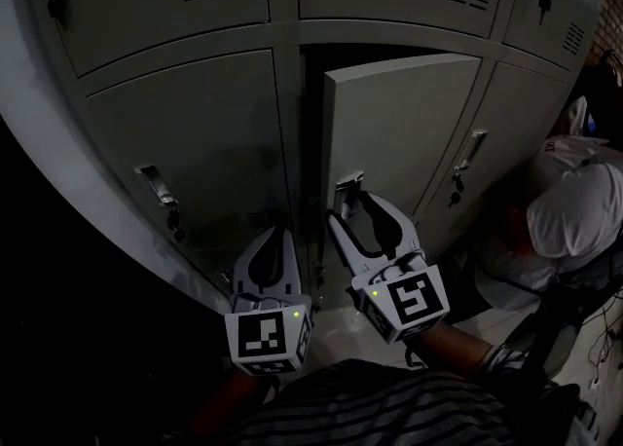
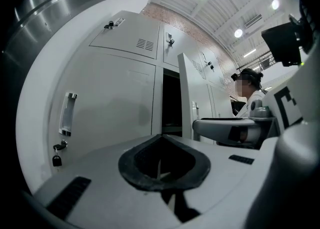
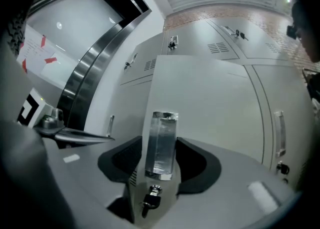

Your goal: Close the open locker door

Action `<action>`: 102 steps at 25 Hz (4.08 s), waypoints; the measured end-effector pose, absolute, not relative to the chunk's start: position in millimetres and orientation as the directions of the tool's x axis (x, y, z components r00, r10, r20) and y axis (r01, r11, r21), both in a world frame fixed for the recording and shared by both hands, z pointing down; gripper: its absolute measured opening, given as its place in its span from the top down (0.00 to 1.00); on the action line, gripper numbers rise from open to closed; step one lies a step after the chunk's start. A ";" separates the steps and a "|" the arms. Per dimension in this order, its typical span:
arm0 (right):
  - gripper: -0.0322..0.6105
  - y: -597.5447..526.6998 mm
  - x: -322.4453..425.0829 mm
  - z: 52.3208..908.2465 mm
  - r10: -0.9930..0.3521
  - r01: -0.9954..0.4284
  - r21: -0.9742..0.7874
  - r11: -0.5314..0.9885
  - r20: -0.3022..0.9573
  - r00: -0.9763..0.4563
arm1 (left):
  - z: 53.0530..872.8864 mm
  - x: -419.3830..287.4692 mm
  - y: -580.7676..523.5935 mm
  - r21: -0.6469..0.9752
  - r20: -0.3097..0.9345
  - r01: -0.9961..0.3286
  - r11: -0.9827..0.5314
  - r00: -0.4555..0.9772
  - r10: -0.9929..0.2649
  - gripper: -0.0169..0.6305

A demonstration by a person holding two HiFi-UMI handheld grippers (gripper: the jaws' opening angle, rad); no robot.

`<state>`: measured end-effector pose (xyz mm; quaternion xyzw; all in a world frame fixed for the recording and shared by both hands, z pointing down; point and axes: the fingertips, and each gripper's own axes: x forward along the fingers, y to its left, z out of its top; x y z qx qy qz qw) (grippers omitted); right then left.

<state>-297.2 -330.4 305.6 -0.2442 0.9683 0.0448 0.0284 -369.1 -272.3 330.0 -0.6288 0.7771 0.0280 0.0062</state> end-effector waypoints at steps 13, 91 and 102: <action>0.66 -381.4 -346.3 309.6 -0.498 -0.502 0.121 0.856 -0.068 -0.865 | 336.8 -405.8 -274.7 0.035 -0.029 -0.967 0.254 -0.255 -0.967 0.97; 0.95 75.7 17.3 303.9 -0.347 -0.345 -0.107 0.932 -0.001 -0.938 | 321.5 -23.9 104.6 0.024 0.044 -0.988 0.150 -0.149 -0.988 0.97; 0.95 77.0 10.2 305.6 -0.329 -0.328 -0.092 0.940 0.005 -0.944 | 322.4 -28.2 101.9 0.018 0.050 -0.988 0.152 -0.151 -0.987 0.97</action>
